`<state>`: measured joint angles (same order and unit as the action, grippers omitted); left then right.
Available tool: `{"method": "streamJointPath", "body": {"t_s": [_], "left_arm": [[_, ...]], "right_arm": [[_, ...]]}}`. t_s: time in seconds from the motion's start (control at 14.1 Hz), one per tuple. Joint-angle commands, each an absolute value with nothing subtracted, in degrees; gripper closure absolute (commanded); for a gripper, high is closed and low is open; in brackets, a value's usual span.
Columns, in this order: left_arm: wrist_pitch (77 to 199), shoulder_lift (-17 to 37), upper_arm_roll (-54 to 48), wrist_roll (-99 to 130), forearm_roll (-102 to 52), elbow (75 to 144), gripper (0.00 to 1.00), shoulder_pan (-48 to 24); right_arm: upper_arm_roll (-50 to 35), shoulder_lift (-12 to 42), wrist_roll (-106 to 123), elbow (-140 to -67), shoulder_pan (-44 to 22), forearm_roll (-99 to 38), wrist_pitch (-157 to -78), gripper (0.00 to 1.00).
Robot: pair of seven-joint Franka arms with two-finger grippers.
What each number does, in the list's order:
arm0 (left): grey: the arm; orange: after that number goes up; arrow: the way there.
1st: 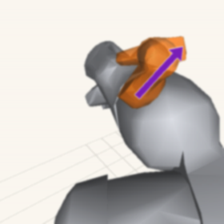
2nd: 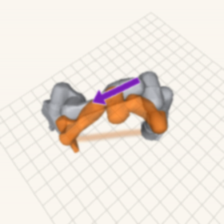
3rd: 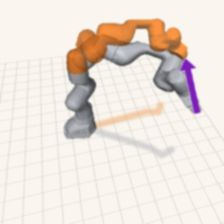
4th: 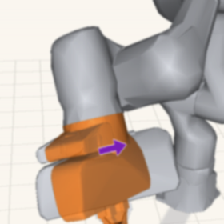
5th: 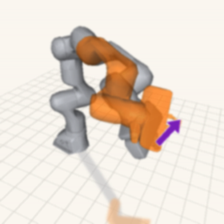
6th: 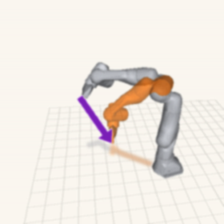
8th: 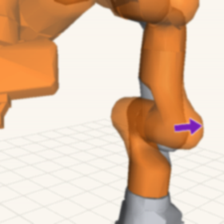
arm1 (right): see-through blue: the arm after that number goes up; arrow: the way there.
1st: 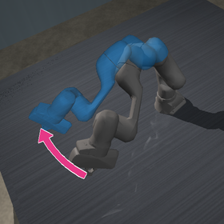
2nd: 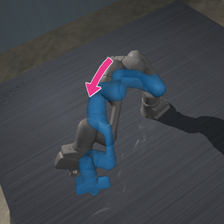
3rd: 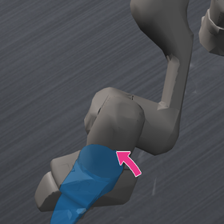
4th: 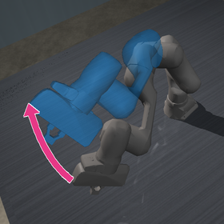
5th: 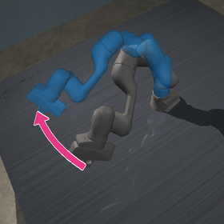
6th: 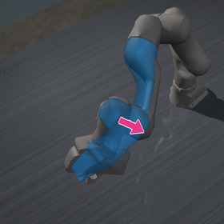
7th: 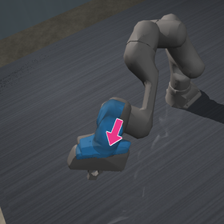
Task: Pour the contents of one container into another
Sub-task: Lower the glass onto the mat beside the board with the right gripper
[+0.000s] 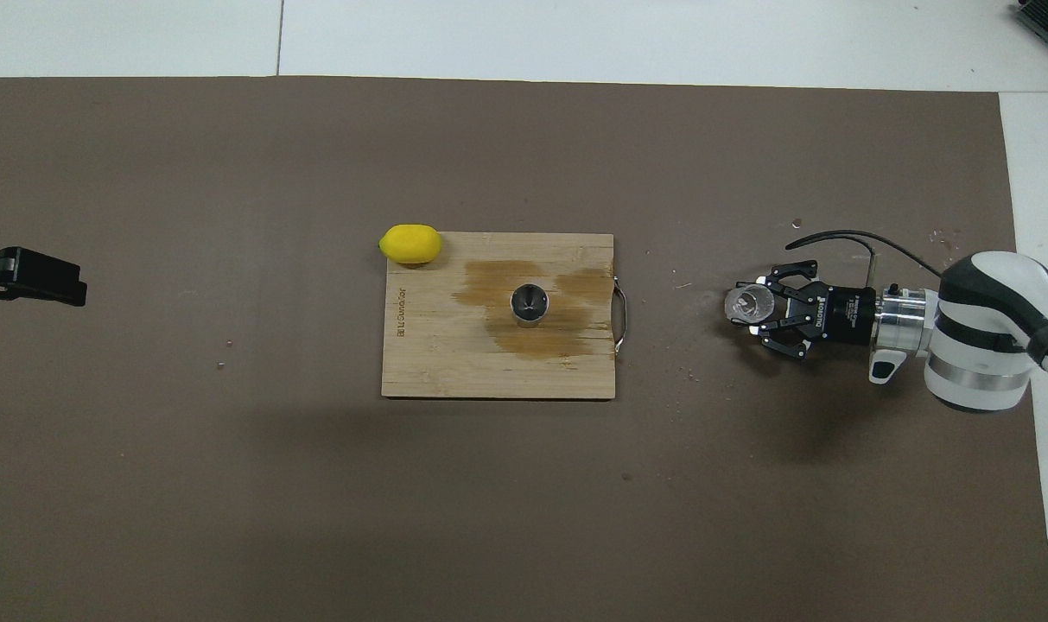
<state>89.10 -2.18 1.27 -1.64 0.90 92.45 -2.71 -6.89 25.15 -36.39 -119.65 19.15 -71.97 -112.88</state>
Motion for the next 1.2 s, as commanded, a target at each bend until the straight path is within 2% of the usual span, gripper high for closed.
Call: {"method": "streamJointPath", "body": {"t_s": [0.0,0.07,0.14,0.21,0.64,1.13], "left_arm": [[88.4,-3.2,1.8,-1.1,1.6,93.1,0.00,-3.4],[88.4,-3.2,1.8,-1.1,1.6,93.1,0.00,-3.4],[88.4,-3.2,1.8,-1.1,1.6,93.1,0.00,-3.4],[88.4,-3.2,1.8,-1.1,1.6,93.1,0.00,-3.4],[88.4,-3.2,1.8,-1.1,1.6,93.1,0.00,-3.4],[88.4,-3.2,1.8,-1.1,1.6,93.1,0.00,-3.4]], "right_arm": [[-7.4,25.2,-35.0,-119.7,20.0,-71.0,-113.6,0.44],[-7.5,25.2,-35.0,-119.7,20.0,-70.9,-113.7,0.31],[-7.4,25.2,-35.0,-119.7,20.0,-70.8,-113.7,0.11],[-7.4,25.2,-35.1,-119.7,20.0,-70.8,-113.7,0.00],[-7.5,25.1,-35.1,-119.8,20.3,-70.8,-112.3,0.00],[-7.4,24.3,-34.8,-120.4,20.3,-70.7,-106.5,0.00]]}}
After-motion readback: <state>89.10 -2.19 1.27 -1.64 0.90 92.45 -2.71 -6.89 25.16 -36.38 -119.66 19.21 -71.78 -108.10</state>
